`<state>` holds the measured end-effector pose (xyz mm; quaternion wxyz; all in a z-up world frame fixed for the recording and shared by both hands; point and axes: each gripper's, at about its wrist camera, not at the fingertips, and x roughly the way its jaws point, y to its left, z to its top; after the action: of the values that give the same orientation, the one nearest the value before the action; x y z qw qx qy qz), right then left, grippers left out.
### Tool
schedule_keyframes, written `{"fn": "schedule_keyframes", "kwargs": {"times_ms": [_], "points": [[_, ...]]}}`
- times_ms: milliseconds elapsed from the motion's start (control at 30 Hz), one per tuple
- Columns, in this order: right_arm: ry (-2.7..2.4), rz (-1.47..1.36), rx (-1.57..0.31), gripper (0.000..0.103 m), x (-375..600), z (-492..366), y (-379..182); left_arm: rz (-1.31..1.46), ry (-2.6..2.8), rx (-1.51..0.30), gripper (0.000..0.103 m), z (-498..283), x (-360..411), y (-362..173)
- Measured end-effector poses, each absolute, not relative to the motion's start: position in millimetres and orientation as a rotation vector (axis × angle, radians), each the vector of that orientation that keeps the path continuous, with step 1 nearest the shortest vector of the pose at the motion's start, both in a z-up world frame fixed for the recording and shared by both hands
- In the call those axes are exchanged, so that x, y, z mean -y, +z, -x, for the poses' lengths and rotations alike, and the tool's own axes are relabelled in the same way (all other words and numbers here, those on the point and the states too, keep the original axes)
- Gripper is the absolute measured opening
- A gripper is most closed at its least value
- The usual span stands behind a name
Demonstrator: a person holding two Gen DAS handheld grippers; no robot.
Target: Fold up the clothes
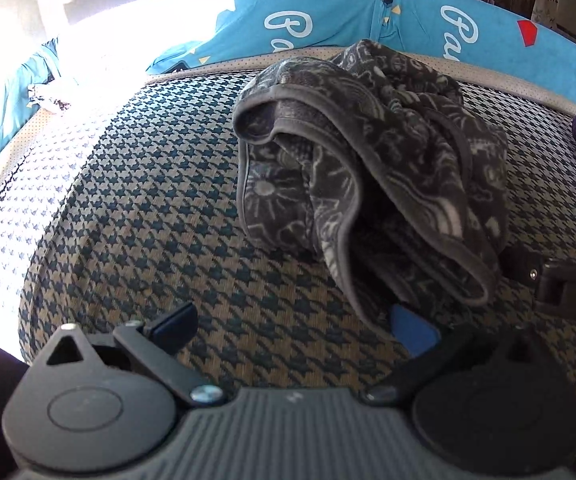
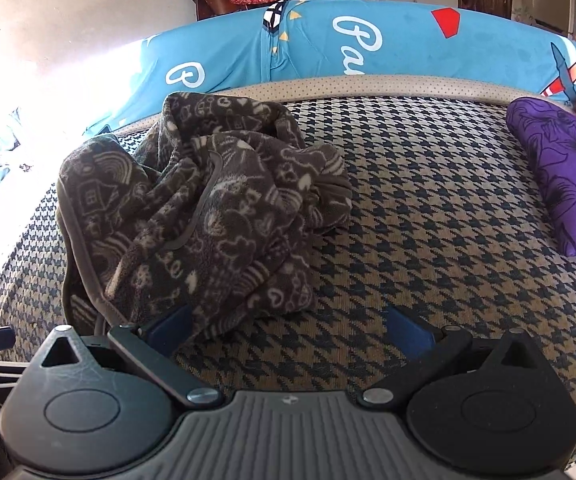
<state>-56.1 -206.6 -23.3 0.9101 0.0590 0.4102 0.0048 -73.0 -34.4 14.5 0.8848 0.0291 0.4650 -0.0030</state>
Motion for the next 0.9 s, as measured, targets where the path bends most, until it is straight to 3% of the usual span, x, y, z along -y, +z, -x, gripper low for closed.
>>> {"fn": "schedule_keyframes", "kwargs": {"times_ms": [900], "points": [[0.016,-0.062,-0.886,0.103,207.4,80.9,-30.0,-0.125,-0.019,-0.967,0.103,85.5,55.8,18.2]]}}
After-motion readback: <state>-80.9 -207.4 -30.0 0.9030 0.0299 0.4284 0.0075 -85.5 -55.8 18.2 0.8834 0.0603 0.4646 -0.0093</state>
